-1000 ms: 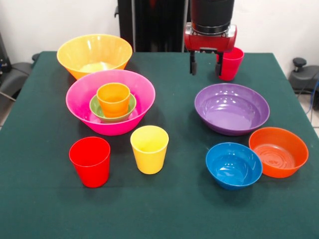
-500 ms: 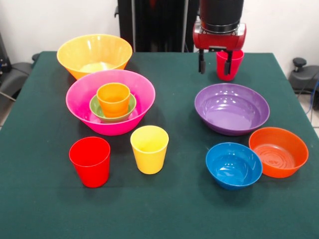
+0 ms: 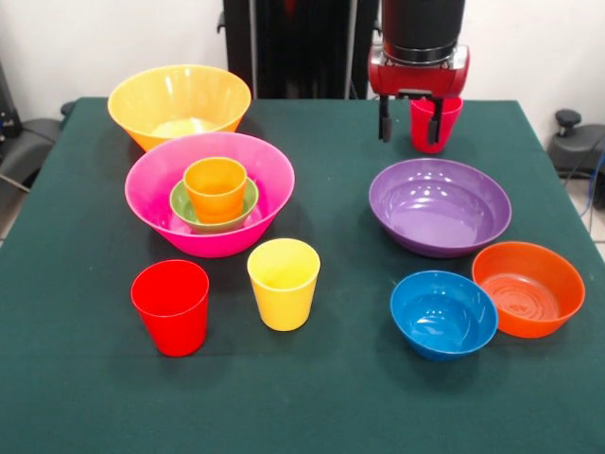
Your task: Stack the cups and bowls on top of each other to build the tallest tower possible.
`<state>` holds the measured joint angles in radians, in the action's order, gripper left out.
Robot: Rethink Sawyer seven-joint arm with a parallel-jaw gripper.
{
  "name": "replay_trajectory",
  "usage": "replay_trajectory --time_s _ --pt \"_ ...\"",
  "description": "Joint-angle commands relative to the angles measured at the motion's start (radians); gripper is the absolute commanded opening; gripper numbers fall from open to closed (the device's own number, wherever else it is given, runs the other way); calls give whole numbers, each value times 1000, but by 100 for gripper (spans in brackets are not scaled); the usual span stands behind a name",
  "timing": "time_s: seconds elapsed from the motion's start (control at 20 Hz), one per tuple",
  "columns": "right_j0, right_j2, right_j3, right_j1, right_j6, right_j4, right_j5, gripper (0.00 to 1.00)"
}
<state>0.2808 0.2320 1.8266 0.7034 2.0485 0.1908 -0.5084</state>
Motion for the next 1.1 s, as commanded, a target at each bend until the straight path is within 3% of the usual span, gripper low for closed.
replay_trajectory --time_s 0.05,0.45,0.65,1.1 --pt "-64 -38 -29 -111 170 1 115 100" --pt "-239 -152 -63 -133 305 -96 135 100" --pt "-259 -167 -81 -147 296 -123 129 100" --pt "-235 -147 -64 -146 258 -132 154 100"
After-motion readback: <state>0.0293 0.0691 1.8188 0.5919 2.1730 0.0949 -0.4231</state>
